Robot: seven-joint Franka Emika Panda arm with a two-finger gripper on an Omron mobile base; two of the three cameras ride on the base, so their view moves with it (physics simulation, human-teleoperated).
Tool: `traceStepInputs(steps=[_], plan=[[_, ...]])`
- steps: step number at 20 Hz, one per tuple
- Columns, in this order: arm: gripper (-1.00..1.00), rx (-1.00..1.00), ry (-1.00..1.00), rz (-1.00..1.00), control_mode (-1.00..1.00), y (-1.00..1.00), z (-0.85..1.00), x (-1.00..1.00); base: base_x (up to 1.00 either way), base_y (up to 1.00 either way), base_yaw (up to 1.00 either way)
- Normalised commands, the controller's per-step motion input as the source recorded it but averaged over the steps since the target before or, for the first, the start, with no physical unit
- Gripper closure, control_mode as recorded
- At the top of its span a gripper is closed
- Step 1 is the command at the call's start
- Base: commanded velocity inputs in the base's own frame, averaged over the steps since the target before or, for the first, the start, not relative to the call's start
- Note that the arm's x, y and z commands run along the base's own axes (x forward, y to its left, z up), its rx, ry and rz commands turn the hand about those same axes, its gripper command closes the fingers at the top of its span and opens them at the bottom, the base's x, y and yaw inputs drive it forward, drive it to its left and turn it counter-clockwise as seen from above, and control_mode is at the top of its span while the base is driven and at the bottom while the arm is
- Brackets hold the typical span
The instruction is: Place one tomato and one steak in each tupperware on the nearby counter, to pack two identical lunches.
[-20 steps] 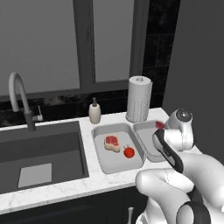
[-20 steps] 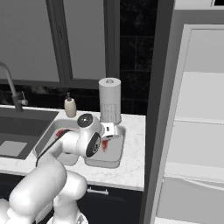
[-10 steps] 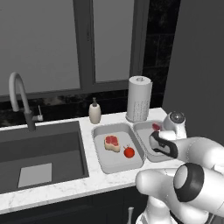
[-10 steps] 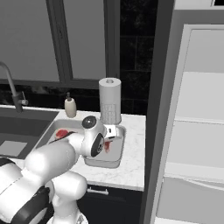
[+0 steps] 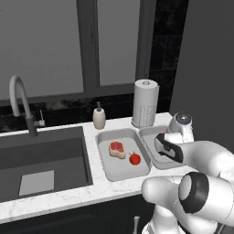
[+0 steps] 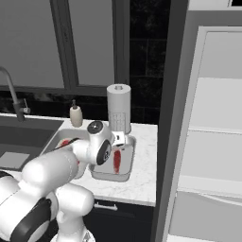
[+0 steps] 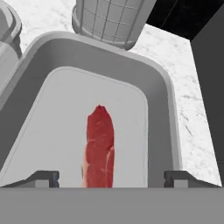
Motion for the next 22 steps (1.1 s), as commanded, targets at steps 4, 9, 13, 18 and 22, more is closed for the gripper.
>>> traceStepInputs(steps=[4,9,13,18,22], plan=[[-1.00,0.00,0.09,0.00,-1.00,0.19,0.93,-0.21,0.00,0.00,0.00],[-1.00,0.19,0.09,-0.04,-1.00,0.30,0.92,-0.35,0.00,0.00,0.00],[-1.00,0.41,0.00,-0.10,-1.00,0.48,0.83,-0.73,0.00,0.00,0.00],[-1.00,0.31,-0.01,-0.12,-1.00,0.73,0.37,-0.89,0.00,0.00,0.00],[-1.00,-0.05,-0.01,-0.18,-1.00,0.54,0.00,-0.99,0.00,0.00,0.00]])
